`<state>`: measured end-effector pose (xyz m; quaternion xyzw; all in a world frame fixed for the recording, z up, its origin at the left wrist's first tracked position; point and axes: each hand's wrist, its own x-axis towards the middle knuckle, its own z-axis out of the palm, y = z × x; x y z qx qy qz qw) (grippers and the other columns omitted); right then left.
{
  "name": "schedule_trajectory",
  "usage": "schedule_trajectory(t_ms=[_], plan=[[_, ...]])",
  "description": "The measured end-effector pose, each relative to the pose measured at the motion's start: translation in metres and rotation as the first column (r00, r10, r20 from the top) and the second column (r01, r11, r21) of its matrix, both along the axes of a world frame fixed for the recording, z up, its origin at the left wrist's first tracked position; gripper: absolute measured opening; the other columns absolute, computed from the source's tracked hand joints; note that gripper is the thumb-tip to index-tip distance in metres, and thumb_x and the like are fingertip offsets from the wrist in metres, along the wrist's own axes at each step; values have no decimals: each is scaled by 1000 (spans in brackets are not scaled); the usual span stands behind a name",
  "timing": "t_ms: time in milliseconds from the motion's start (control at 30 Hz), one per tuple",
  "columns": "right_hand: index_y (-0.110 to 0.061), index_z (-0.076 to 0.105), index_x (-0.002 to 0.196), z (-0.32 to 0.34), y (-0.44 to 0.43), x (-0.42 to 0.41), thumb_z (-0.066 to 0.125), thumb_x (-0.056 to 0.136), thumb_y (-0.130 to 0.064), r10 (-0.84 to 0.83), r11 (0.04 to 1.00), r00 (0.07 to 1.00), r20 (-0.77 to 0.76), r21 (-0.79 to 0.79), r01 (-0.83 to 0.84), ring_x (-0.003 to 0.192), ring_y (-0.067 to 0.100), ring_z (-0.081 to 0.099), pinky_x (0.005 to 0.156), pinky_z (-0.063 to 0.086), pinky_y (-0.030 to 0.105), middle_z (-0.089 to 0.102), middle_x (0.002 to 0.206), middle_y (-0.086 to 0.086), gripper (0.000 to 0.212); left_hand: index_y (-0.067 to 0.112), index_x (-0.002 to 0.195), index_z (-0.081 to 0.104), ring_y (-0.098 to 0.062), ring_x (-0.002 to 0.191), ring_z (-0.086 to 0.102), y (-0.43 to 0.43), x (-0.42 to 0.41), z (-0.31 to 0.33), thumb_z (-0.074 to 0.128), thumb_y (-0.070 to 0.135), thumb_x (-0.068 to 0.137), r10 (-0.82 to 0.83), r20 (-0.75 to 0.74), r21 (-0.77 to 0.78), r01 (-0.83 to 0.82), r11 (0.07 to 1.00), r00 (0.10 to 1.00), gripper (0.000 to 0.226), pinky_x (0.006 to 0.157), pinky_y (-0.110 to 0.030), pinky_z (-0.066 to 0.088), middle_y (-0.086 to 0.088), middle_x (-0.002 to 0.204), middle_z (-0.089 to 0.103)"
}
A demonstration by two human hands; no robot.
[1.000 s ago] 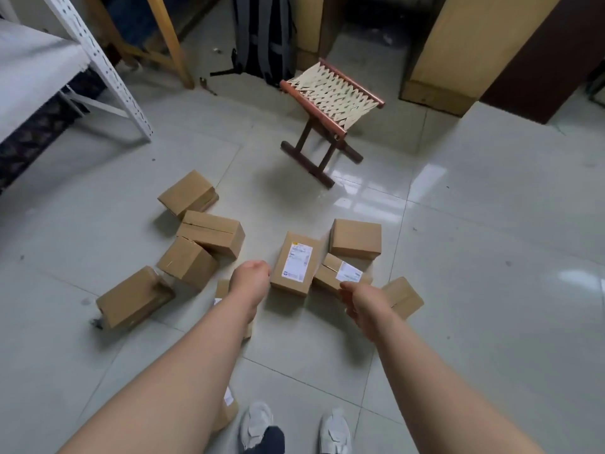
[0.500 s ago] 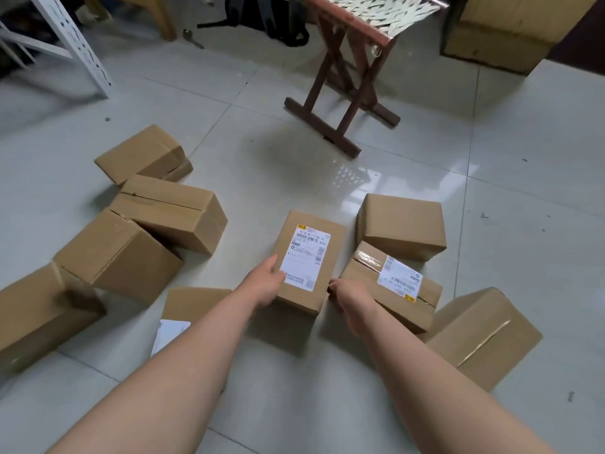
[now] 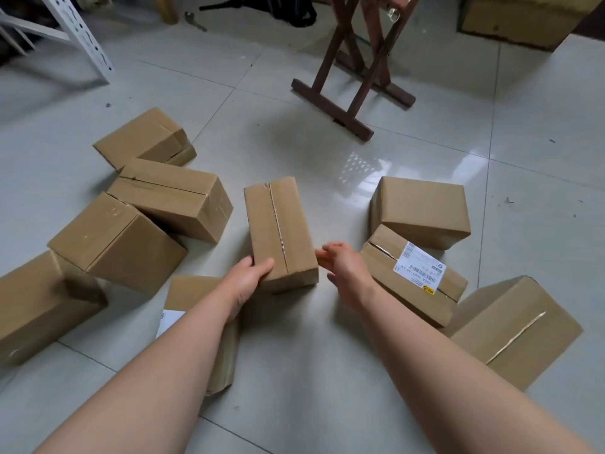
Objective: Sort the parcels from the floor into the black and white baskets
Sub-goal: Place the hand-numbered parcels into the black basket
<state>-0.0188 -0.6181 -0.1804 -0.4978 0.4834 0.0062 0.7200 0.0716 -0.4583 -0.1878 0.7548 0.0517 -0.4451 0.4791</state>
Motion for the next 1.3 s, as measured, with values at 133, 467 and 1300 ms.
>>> schedule_trajectory(t_ms=[133, 467, 1300], plan=[[-14, 54, 129, -4, -2, -9, 32, 97, -5, 119, 993, 991, -62, 10, -119, 89, 18, 62, 83, 38, 28, 67, 98, 7, 40, 34, 149, 27, -26, 120, 53, 5, 2, 8, 48, 16, 99, 49, 36, -23, -48, 999, 998, 57, 106, -47, 42, 1, 136, 52], [-33, 66, 120, -1, 4, -24, 29, 97, -4, 323, 944, 934, -154, -16, -330, 137, 25, 36, 100, 34, 38, 41, 147, 4, 52, 36, 151, 24, -26, 132, 40, -2, -8, 30, 27, 1, 99, -262, 359, 235, 185, 954, 896, 62, 108, -32, 33, -5, 152, 25], [-13, 66, 118, 71, -59, -78, 37, 92, 5, -16, 904, 998, -58, -428, -11, 110, 17, 56, 100, 46, 34, 63, 117, 3, 43, 24, 112, 56, -24, 119, 44, -51, -26, 70, 30, 26, 103, -291, 420, 231, 209, 950, 860, 27, 102, -36, 39, -1, 118, 54]])
